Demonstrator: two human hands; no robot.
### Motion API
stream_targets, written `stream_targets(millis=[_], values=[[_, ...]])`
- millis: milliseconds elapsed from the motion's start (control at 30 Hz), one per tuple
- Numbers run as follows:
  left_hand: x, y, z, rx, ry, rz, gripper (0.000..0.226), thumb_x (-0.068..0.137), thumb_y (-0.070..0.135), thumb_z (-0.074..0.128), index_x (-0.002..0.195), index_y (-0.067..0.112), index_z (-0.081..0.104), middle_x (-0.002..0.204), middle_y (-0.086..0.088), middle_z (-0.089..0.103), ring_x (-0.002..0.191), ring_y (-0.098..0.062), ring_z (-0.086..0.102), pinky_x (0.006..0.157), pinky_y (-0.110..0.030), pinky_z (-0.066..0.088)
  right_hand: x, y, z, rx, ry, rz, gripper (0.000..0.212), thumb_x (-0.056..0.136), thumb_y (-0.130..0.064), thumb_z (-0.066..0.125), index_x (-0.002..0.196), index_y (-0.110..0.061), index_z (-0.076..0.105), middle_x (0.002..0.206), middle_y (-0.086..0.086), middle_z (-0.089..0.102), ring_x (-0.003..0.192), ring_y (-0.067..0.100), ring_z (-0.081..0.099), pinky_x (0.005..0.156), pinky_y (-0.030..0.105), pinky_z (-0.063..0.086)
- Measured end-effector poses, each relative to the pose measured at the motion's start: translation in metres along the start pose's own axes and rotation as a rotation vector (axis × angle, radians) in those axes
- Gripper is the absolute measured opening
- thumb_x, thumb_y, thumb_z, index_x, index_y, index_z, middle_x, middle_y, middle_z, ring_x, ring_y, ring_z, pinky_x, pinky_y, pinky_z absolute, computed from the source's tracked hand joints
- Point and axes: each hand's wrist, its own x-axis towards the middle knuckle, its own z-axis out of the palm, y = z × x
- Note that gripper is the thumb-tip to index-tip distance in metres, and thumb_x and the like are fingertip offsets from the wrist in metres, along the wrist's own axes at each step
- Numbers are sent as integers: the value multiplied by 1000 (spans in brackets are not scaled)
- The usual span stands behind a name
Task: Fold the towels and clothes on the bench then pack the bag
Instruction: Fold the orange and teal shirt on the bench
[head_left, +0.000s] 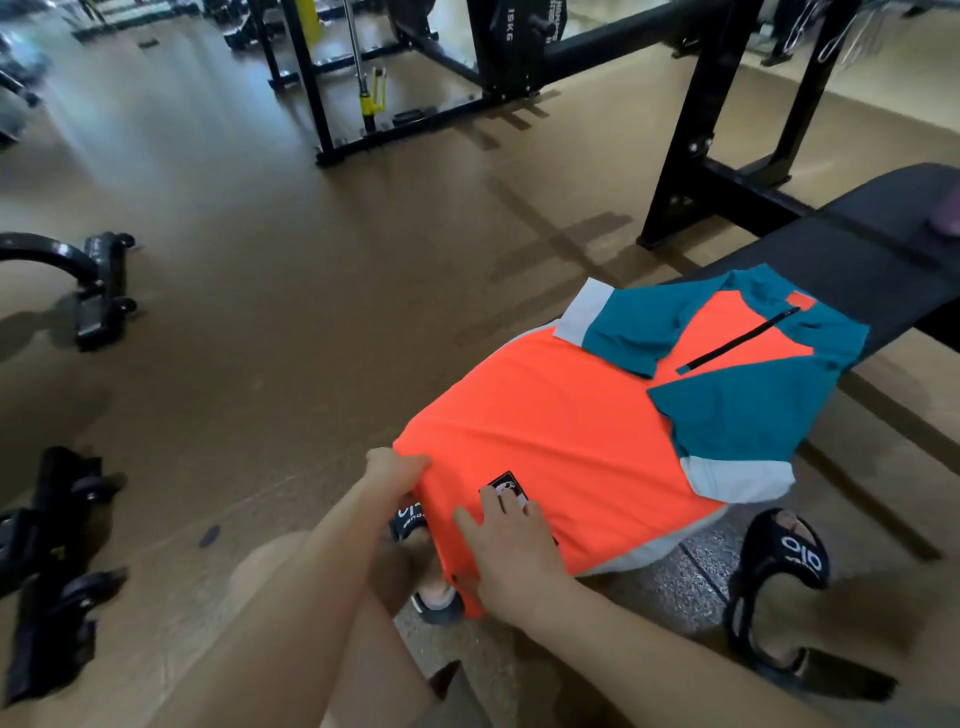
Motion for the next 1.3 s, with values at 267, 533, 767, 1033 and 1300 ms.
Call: stream_targets(millis=[267,533,767,1033,1300], values=[[8,-8,-19,-91,103,160,29,77,6,59,99,20,45,98,-9,55,95,-33,64,84,-54,60,0,-32,14,-80,-29,-71,51,52,-33,84,99,-30,64,85,5,50,75,26,52,62,39,43],[-11,-5,-27,81,71,464,46,83,-3,39,74,31,68,74,-6,62,60,-21,55,63,-36,54,23,-55,-11,-154,-121,-49,28,84,-21,68,111,-21,62,98,11,60,86,30,61,67,39,40],[-29,13,-32,178,57,621,43,83,-8,39,87,20,72,89,-7,69,77,-24,67,82,-46,59,35,-42,-29,-110,-82,-43,31,94,-4,53,124,-10,55,112,8,69,102,31,67,70,35,43],[-45,66,-46,862,98,1032,22,86,23,66,108,25,66,100,5,54,95,-20,60,76,-37,50,18,22,-83,94,131,137,30,88,-13,58,117,-18,52,111,9,65,104,35,65,68,36,34],[-76,140,-7,1252,298,1334,15,103,24,44,103,15,56,107,-1,44,69,-23,55,51,-34,36,-26,122,-125,353,71,381,35,77,-36,55,96,-16,34,87,5,46,86,33,50,64,37,32]])
